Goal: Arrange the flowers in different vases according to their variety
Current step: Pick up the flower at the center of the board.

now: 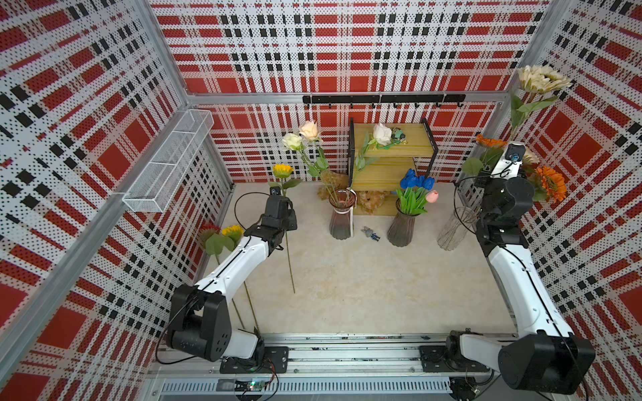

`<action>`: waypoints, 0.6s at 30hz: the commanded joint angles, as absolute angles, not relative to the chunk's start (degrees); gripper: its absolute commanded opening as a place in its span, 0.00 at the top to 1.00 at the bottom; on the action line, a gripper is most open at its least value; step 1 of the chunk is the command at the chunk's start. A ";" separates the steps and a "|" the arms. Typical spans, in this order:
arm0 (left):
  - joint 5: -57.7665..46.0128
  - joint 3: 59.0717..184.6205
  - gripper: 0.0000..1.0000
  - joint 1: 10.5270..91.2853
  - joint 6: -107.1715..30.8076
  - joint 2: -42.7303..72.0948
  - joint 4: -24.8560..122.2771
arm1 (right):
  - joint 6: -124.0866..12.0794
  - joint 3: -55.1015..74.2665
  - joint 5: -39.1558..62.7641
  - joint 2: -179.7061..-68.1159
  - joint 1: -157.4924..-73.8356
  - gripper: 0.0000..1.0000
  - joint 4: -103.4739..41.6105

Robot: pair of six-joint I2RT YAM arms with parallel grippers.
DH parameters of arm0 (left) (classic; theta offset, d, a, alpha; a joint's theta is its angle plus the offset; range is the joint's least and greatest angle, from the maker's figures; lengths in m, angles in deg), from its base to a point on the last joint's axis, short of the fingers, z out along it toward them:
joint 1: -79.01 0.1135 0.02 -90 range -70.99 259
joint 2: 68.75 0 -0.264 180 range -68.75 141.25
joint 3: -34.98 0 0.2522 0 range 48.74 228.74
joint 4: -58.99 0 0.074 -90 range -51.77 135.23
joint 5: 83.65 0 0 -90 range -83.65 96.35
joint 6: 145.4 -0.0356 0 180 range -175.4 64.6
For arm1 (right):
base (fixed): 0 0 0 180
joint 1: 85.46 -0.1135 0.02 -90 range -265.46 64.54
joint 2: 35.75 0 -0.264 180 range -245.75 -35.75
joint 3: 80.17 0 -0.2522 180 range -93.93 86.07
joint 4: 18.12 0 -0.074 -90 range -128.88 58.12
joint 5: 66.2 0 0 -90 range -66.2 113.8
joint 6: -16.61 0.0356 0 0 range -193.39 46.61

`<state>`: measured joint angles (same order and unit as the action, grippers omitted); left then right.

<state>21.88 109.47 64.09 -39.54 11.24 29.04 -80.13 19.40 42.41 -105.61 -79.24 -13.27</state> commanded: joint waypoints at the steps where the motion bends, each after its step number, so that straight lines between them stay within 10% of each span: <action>1: 23.56 108.88 1.00 64.41 -38.20 7.28 28.76 | -78.06 20.59 39.82 -107.50 -78.02 1.00 -9.73; 18: 25.60 107.41 1.00 64.37 -37.68 -0.45 26.42 | -72.26 28.91 38.84 -109.97 -77.25 1.00 -5.66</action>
<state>24.44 108.12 64.09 -37.56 1.47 26.66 -73.92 28.78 38.76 -109.94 -77.93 -8.29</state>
